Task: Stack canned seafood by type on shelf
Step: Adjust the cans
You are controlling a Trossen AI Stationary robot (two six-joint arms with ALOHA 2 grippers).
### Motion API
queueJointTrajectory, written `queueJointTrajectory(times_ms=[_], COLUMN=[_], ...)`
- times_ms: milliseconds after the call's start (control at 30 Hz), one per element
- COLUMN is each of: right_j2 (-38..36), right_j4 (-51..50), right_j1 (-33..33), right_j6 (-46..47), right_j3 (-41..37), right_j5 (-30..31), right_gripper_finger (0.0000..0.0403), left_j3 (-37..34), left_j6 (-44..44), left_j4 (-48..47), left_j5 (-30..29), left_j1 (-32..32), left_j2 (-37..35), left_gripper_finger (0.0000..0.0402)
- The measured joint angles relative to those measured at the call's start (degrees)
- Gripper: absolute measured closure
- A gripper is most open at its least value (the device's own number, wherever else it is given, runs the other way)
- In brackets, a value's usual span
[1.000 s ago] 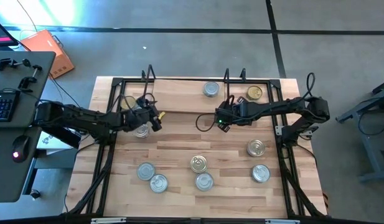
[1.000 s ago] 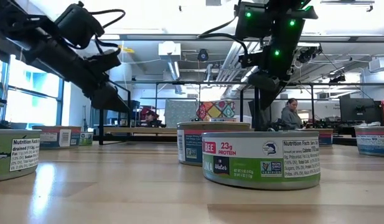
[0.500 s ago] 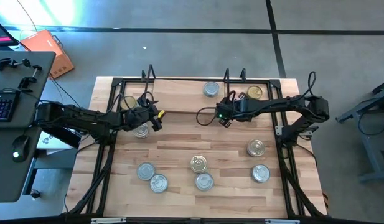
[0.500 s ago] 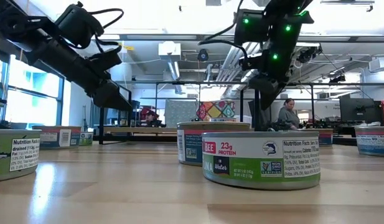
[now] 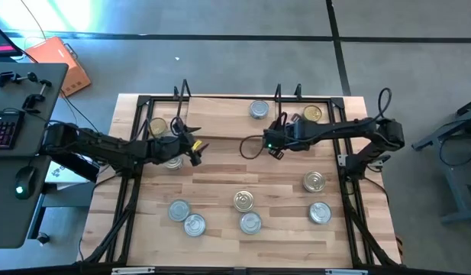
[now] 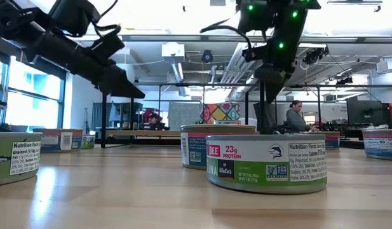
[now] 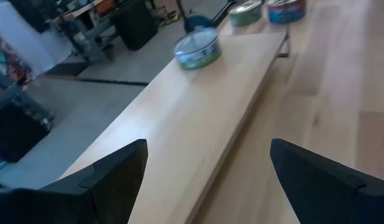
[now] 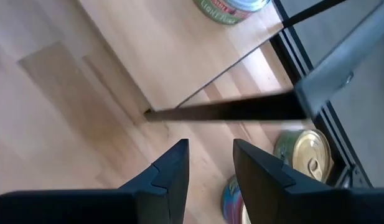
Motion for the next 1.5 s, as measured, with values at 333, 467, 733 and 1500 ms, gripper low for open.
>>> queueJointTrajectory(times_ms=[333,467,733,1500], right_j2=[-4.5,-4.9,-4.5,16.3], right_j4=[-5.8,-3.4,23.9,66.0], right_j1=[14.8,23.1,35.6,41.5], right_j6=[13.7,18.8,11.6,-2.7], right_j3=[0.4,0.3,-9.5,-12.2], right_j5=[-0.1,-0.2,-2.0,-17.9], right_gripper_finger=[0.0243,0.0194,0.0142,0.0149], left_j3=[0.0,0.0,0.1,8.1], left_j6=[-4.0,-5.9,-12.3,-20.4], left_j4=[0.5,2.7,6.2,22.1], left_j5=[-2.3,-2.9,-3.2,-7.1], left_j1=[-8.8,-12.8,-20.5,-29.0], left_j2=[0.0,0.0,0.0,27.9], left_gripper_finger=[0.0067,0.0067,0.0067,0.0067])
